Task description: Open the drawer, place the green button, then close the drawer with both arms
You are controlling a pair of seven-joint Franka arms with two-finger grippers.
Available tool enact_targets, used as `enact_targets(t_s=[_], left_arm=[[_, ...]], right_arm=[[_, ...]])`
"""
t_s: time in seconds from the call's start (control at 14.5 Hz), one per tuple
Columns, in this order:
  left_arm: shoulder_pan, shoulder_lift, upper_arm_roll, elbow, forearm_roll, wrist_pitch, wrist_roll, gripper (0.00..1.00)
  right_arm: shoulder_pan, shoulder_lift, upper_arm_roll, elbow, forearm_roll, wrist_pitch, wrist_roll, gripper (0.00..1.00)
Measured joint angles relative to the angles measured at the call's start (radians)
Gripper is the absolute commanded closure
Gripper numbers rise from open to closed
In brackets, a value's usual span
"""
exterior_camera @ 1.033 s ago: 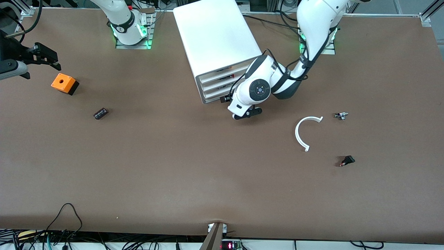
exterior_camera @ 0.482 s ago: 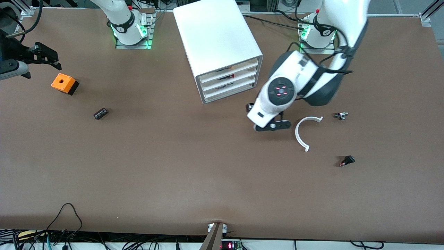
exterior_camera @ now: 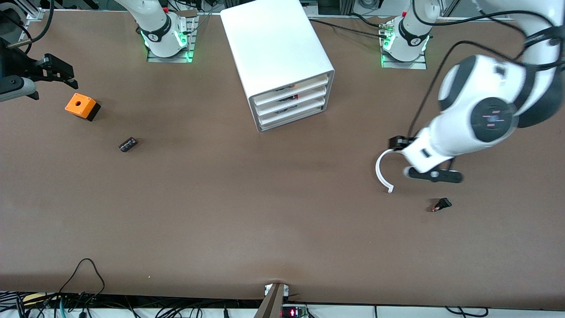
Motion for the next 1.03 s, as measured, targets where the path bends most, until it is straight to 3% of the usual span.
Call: enact_targets(t_s=[0.21, 0.48, 0.69, 1.03], left_arm=[[-0.011, -0.086, 0.055, 0.001, 0.000, -0.020, 0.057, 0.00], [-0.115, -0.216, 0.225, -0.016, -0.005, -0.035, 0.117, 0.00], [-0.144, -0.287, 0.326, -0.055, -0.077, -0.036, 0.126, 0.00], [-0.144, -0.345, 0.359, -0.134, -0.092, -0.059, 0.139, 0.00]], right_arm=[[0.000, 0.000, -0.001, 0.000, 0.000, 0.000, -0.001, 0.00], [0.000, -0.001, -0.014, 0.000, 0.000, -0.015, -0.051, 0.00], [0.000, -0.001, -0.017, 0.000, 0.000, -0.021, -0.061, 0.00], [0.000, -0.001, -0.017, 0.000, 0.000, -0.022, -0.061, 0.00]])
